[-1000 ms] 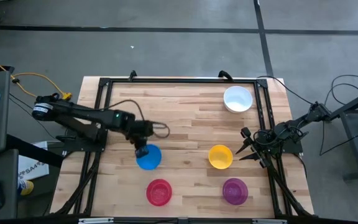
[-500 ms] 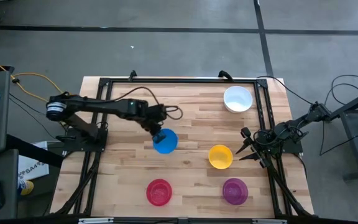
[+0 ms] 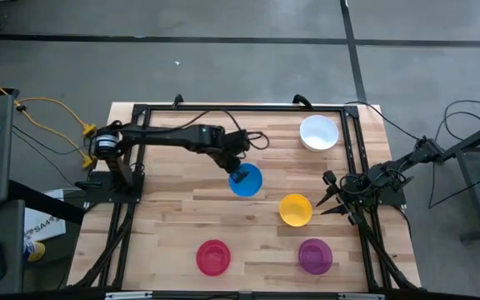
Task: Nest bowls inside each other
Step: Stack the blue bowl on top of the white bowl
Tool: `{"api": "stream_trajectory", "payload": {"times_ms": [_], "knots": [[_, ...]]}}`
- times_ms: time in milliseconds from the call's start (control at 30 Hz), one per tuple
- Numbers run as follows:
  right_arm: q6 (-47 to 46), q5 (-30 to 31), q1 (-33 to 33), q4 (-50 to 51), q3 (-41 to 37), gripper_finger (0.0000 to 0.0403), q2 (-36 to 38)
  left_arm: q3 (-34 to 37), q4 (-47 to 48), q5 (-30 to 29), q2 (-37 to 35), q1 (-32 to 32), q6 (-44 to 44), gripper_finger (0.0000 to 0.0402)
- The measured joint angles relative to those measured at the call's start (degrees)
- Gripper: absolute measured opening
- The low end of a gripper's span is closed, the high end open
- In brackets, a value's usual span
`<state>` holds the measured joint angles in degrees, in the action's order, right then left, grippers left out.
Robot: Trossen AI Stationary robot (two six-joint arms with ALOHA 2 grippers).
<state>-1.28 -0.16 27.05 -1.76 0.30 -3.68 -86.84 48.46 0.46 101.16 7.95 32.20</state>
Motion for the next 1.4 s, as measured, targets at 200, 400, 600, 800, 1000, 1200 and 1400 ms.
{"api": "stream_trajectory", "payload": {"times_ms": [200, 400, 600, 800, 1000, 1200, 1400], "knots": [[0.0, -0.09, 0.0, 0.11, 0.0, 0.0121, 0.0, -1.37, -0.05, -0.05, 0.88, 2.66, 0.64, 0.0], [0.0, -0.09, -0.02, 0.13, 0.0, 0.0121, 0.0, -1.38, 0.2, -0.13, 0.82, 4.24, -0.78, 0.0], [0.0, -0.06, 0.0, 0.15, 0.01, 0.0121, 0.0, -1.38, -0.2, 0.06, 0.81, 4.47, -2.02, 0.0], [0.0, -0.04, 0.0, 0.17, 0.01, 0.0121, 0.0, -1.36, -0.72, 0.15, 0.81, 4.45, -1.98, 0.0], [0.0, 0.07, -0.02, 0.17, 0.02, 0.0121, 0.0, -1.34, -0.76, 1.38, 0.81, 4.47, -1.94, 0.0], [-0.01, 0.11, -0.02, 0.02, 0.0, 0.0121, 0.0, -1.34, -0.78, 1.72, 0.79, 4.47, -1.45, 0.0], [0.24, 1.0, -0.02, -1.8, 0.0, 0.0121, -0.04, -1.32, -0.75, 1.74, 0.79, 4.84, -0.39, 0.0]]}}
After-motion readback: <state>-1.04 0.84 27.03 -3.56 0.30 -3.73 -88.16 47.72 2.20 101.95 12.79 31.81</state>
